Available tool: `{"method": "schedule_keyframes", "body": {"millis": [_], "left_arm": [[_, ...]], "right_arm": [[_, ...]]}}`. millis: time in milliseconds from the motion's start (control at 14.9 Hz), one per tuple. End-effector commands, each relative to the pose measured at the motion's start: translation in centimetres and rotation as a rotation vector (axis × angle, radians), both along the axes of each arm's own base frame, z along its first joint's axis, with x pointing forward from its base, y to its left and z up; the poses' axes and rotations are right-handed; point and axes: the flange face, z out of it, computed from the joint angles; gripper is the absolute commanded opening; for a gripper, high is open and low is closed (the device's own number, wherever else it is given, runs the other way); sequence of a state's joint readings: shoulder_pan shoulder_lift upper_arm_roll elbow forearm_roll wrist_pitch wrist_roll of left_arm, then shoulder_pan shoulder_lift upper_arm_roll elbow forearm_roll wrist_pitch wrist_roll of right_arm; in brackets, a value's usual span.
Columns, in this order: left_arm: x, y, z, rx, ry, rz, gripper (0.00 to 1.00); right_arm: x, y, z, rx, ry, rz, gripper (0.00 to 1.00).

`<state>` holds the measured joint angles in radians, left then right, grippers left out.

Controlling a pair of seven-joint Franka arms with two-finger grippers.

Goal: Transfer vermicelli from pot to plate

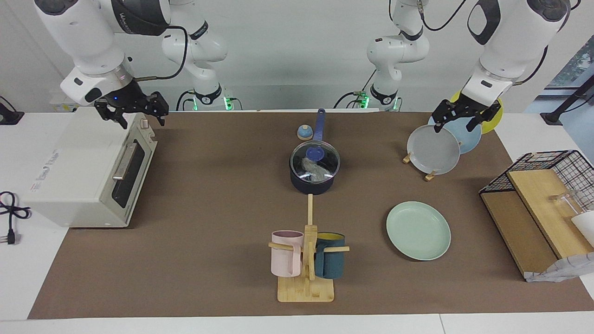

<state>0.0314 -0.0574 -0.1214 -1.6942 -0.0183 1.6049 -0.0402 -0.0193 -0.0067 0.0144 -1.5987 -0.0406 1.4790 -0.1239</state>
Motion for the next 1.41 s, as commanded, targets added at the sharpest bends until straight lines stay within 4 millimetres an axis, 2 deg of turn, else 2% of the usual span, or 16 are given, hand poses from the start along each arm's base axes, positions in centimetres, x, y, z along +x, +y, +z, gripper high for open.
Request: {"method": "schedule_keyframes", "body": {"millis": [0,67,268,537,671,872,1073,1341], "left_arm": [[-0.6,0.2,0.6,-0.013,-0.002,0.005,1.0],[-0.5,0.2,0.5,-0.013,0.0,0.005,1.0],[-0.6,0.2,0.6,-0.013,-0.002,0.005,1.0],[-0.6,0.2,0.6,-0.013,-0.002,0.005,1.0],[-0.6,0.2,0.6,-0.013,-0.002,0.005,1.0],[-0.6,0.2,0.5,-0.013,0.0,0.005,1.0],[-0.6,0.2,0.6,-0.013,-0.002,0.005,1.0],[-0.6,0.2,0.6,-0.013,-0.002,0.005,1.0]], "right_arm": [[-0.2,0.9,0.4,0.038,-0.016,0.032,1.0],[0.1,2.1,0.6,0.086,-0.045,0.033,1.0],[0.1,8.9,-0.2,0.086,-0.041,0.052,1.0],[0.5,20.5,-2.7,0.074,-0.046,0.004,1.0],[0.0,27.2,-3.7,0.055,-0.054,-0.038,1.0],[-0.7,35.2,-6.4,0.044,-0.065,-0.096,1.0],[-1.7,39.8,-7.8,0.099,-0.119,-0.162,1.0],[-3.0,44.0,-12.2,0.099,-0.11,-0.167,1.0]]}}
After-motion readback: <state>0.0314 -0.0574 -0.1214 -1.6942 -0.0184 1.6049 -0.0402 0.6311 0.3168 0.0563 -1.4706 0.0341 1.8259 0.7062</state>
